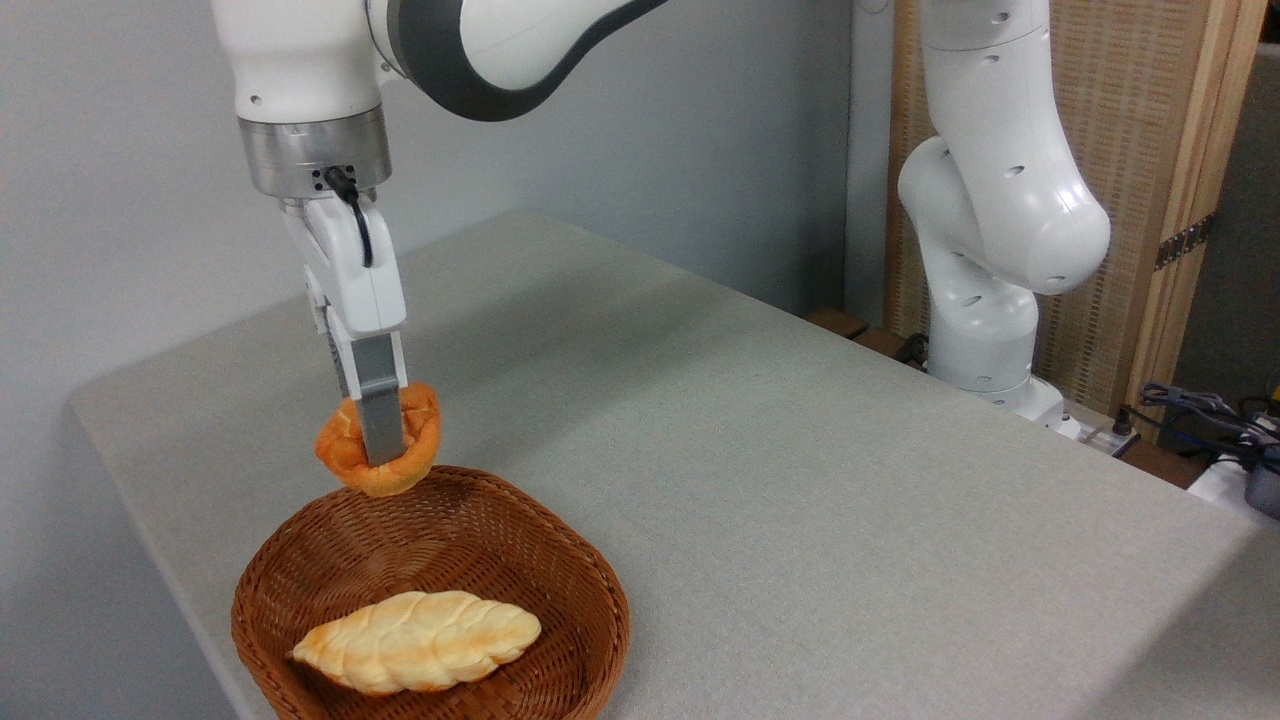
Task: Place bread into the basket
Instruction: 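Lower the bun into the basket beside the braided loaf and release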
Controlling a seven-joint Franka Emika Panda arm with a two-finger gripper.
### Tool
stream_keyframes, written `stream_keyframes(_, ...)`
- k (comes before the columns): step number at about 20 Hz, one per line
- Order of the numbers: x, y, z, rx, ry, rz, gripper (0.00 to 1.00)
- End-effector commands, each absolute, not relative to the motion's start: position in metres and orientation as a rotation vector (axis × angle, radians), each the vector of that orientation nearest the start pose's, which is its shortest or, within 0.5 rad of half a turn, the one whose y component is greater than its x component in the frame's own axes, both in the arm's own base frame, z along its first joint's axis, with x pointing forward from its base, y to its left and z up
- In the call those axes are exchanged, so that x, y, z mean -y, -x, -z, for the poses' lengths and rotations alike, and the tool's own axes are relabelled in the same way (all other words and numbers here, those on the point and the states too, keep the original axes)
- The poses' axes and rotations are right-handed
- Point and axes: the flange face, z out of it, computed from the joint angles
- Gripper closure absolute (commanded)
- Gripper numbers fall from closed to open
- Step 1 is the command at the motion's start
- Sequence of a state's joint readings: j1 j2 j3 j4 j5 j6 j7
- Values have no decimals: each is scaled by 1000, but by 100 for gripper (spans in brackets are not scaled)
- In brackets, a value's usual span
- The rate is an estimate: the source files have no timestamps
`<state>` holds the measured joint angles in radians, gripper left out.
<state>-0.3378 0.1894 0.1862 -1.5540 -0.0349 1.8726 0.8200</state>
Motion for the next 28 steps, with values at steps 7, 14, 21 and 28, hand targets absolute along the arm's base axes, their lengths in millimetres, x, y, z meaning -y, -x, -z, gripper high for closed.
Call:
stream_keyframes(7,106,-624,-567,-1420,2751,246,0)
stream_keyframes(14,84,-621,-577,-1368,2849,252,0)
stream_keyframes(21,49,-590,-610,-1315,2979,136,0)
stream_keyframes(28,58,-551,-612,-1305,2951,79,0)
